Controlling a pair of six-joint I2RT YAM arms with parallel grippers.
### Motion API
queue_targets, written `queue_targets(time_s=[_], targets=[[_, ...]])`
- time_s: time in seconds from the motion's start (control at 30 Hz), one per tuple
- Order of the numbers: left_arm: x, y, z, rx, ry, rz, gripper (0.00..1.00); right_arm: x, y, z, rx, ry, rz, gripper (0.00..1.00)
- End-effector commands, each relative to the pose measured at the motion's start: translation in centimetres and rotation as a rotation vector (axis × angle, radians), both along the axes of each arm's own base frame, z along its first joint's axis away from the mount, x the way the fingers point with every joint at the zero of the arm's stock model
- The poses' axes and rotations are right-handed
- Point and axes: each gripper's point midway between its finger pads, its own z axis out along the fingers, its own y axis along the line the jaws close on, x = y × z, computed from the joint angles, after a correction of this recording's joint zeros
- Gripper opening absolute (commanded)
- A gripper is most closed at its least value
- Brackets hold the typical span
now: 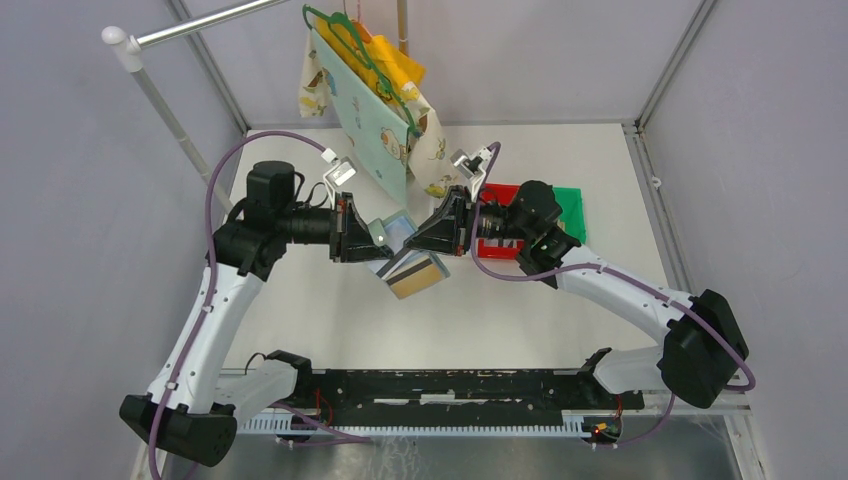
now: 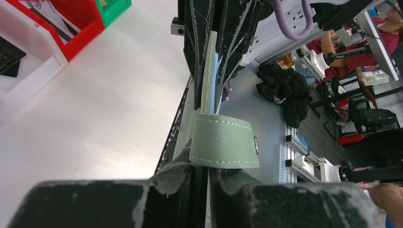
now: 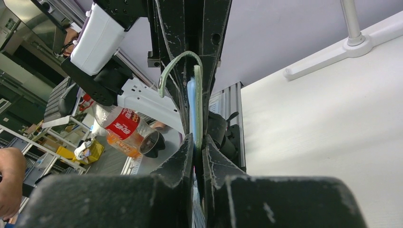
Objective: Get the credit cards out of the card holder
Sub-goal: Remove the credit card from the card holder.
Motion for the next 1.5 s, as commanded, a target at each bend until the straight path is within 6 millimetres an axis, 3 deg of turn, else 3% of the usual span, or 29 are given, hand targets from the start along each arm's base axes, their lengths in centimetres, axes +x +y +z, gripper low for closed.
queue_targets(time_s=[0.0, 0.17, 0.3, 0.53, 0.57, 0.77, 0.9, 1.0, 1.17, 1.47], targets=[[0.4, -0.8, 2.5, -0.089, -0.036, -0.027, 0.20, -1.2, 0.5, 1.8, 0.044, -0.057, 0.048, 0.11], [0.5, -0.9, 2.3, -0.091, -0.019, -0.027, 0.32, -1.3, 0.4, 1.9, 0.052, -0.056, 0.052, 0.11], [0.3, -0.9, 2.6, -0.097, -0.020, -0.029, 0.32, -1.3, 0.4, 1.9, 0.052, -0.052, 0.052, 0.10], [-0.3, -0.7, 2.4, -0.100, -0.025, -0.035, 0.05, -1.1, 0.5, 1.9, 0.040, -0.042, 0.050, 0.13], [-0.4, -0.7, 2.4, -0.099, -0.022, -0.036, 0.02, -1.0, 0.5, 2.0, 0.041, -0.043, 0.048, 0.17], [1.2, -0.4, 2.2, -0.056, -0.042, 0.065, 0.02, 1.3, -1.3, 3.8, 0.066, -0.054, -0.083, 0.72], [2.6, 0.1, 1.9, -0.032, -0.028, 0.134, 0.02, 3.1, -3.6, 5.3, 0.093, -0.092, -0.267, 0.84], [3.1, 0.2, 1.7, -0.035, 0.011, 0.153, 0.02, 2.9, -4.2, 5.8, 0.112, -0.075, -0.296, 0.84], [4.7, 1.1, 2.3, -0.068, 0.032, 0.224, 0.02, 1.0, -4.1, 5.3, 0.174, 0.000, -0.217, 0.77], [6.0, 1.8, 3.8, -0.151, 0.078, 0.284, 0.02, -1.4, -0.6, 2.6, 0.203, 0.120, -0.104, 0.64]])
